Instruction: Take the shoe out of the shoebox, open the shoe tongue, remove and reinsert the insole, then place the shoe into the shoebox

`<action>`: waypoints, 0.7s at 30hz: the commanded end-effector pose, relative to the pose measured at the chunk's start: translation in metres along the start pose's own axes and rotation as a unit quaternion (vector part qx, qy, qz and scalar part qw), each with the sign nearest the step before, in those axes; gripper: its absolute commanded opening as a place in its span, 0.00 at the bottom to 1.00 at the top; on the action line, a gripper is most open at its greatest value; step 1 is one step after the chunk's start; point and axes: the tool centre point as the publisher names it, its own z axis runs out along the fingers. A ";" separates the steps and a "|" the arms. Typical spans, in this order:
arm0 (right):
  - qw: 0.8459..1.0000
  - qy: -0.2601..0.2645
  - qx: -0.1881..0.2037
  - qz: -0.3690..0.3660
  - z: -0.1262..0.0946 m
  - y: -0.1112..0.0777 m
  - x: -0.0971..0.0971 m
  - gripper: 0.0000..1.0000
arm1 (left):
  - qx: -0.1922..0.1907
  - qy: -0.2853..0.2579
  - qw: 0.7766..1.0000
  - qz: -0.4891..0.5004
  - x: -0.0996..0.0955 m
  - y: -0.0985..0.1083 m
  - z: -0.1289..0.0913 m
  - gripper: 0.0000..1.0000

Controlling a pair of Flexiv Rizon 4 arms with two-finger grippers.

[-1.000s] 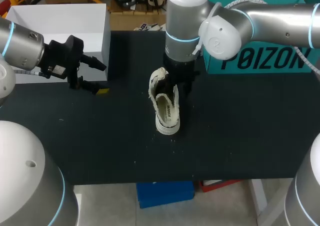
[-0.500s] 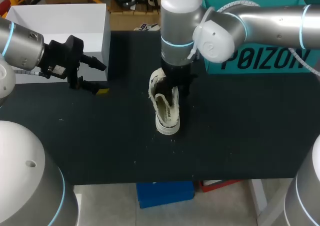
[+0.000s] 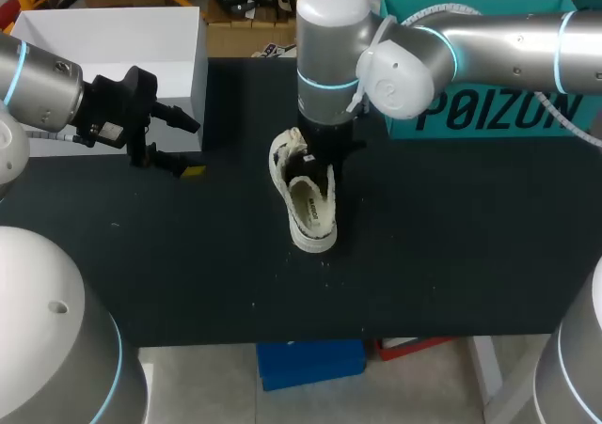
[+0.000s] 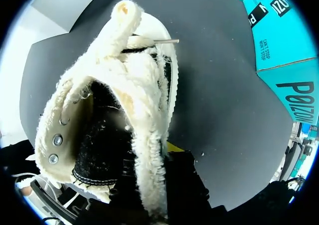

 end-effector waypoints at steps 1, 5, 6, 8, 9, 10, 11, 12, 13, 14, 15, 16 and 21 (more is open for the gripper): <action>1.000 0.010 -0.003 -0.006 -0.009 -0.002 -0.004 0.00 | -0.002 0.000 1.000 0.000 0.000 0.000 0.000 1.00; 1.000 0.020 0.000 -0.006 -0.026 -0.007 -0.012 0.00 | -0.002 0.000 1.000 0.000 0.000 0.000 0.000 1.00; 1.000 0.020 0.000 -0.008 -0.032 -0.008 -0.014 0.00 | -0.002 0.000 1.000 0.000 0.000 0.000 0.000 1.00; 1.000 0.020 0.006 -0.009 -0.045 -0.011 -0.018 0.00 | -0.002 0.000 1.000 0.000 0.000 0.000 0.000 1.00; 1.000 0.019 0.005 -0.010 -0.052 -0.012 -0.021 0.00 | -0.002 0.000 1.000 0.000 0.000 0.000 0.000 1.00; 1.000 0.014 0.008 -0.015 -0.059 -0.013 -0.023 0.00 | -0.002 0.000 1.000 0.000 0.000 0.000 0.000 1.00; 1.000 0.011 0.013 -0.018 -0.066 -0.014 -0.026 0.00 | -0.002 0.000 1.000 0.000 0.000 0.000 0.000 1.00; 1.000 0.009 0.016 -0.017 -0.074 -0.016 -0.029 0.00 | -0.002 0.000 1.000 0.000 0.000 0.000 0.000 1.00; 1.000 0.007 0.017 -0.016 -0.082 -0.017 -0.032 0.00 | -0.002 0.000 1.000 0.000 0.000 0.000 0.000 1.00; 1.000 0.003 0.024 -0.014 -0.089 -0.019 -0.036 0.00 | -0.002 0.000 1.000 0.000 0.000 0.000 0.000 1.00; 1.000 0.001 0.024 -0.011 -0.097 -0.021 -0.039 0.00 | -0.002 0.000 1.000 0.000 0.000 0.000 0.000 1.00; 1.000 -0.002 0.025 -0.010 -0.105 -0.023 -0.043 0.00 | -0.002 0.000 1.000 0.000 0.000 0.000 0.000 1.00; 0.998 -0.031 0.028 -0.038 -0.150 -0.026 -0.056 0.00 | -0.002 0.000 1.000 0.000 0.000 0.000 0.000 1.00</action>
